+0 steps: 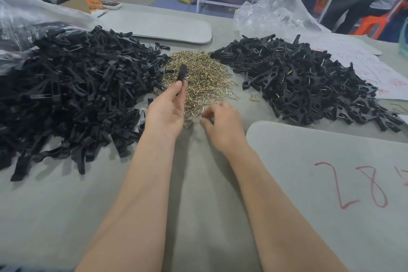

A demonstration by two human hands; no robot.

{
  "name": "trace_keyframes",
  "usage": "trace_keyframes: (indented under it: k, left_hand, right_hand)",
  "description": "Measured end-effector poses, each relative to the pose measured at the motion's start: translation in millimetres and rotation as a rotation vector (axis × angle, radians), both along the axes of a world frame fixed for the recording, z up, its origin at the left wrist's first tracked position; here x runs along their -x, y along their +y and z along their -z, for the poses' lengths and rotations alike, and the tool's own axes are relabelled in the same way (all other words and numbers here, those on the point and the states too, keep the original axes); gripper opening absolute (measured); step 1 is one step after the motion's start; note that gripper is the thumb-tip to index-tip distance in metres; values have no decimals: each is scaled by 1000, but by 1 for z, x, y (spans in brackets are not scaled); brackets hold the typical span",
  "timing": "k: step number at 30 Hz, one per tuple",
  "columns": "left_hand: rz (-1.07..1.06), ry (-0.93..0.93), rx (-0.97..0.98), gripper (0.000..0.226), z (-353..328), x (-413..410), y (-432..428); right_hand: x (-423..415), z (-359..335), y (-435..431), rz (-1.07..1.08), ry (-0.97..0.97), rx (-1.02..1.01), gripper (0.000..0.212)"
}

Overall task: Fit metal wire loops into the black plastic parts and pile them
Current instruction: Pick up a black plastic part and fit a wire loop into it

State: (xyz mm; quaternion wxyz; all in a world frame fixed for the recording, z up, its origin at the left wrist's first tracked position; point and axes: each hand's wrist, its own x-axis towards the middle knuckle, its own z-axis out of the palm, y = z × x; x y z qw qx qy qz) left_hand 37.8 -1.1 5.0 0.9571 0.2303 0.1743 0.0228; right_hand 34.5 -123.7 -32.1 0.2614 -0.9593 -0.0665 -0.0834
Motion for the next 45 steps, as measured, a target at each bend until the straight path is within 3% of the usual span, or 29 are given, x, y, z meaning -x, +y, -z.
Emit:
trace_keyframes:
  k: [4, 8, 13, 15, 18, 20, 22, 25, 30, 37, 39, 42, 45]
  left_hand:
    - [61, 33, -100, 5, 4, 0, -2]
    - [165, 64, -278, 4, 9, -1, -5]
    - [252, -14, -245, 9, 7, 1, -15]
    - [240, -95, -479, 11, 8, 2, -20]
    - [156, -183, -1195, 14, 11, 5, -26]
    - [103, -238, -1522, 15, 14, 6, -29]
    - [44, -283, -1724, 15, 18, 6, -31]
    - [-9, -334, -1851, 16, 21, 5, -31]
    - [-65, -409, -1935, 18, 24, 4, -32]
    - [-30, -510, -1970, 20, 22, 7, -31]
    - [35, -548, -1886, 20, 17, 9, -28]
    - [169, -615, -1544, 31, 4, 14, -21]
    - [220, -658, -1467, 38, -3, 20, -21]
  right_hand:
    - [1, -2, -1, -23, -56, -129, 12]
    - [3, -15, -8, 111, -121, -607, 4]
    - [4, -34, -35, 136, 192, -1382, 11]
    - [6, -40, -45, 128, 277, -1532, 9]
    - [6, -42, -49, 158, 259, -1545, 3]
    - [5, -41, -48, 190, 212, -1463, 4]
    - [4, -39, -47, 226, 149, -1312, 8]
    - [4, -38, -47, 236, 61, -1139, 10]
    - [4, -35, -42, 226, 19, -894, 14]
    - [5, -35, -40, 236, 70, -900, 7]
    - [6, -40, -46, 157, 211, -1038, 7]
    - [11, -45, -55, -123, 570, -1386, 19]
    - [14, -44, -56, -266, 778, -1372, 51]
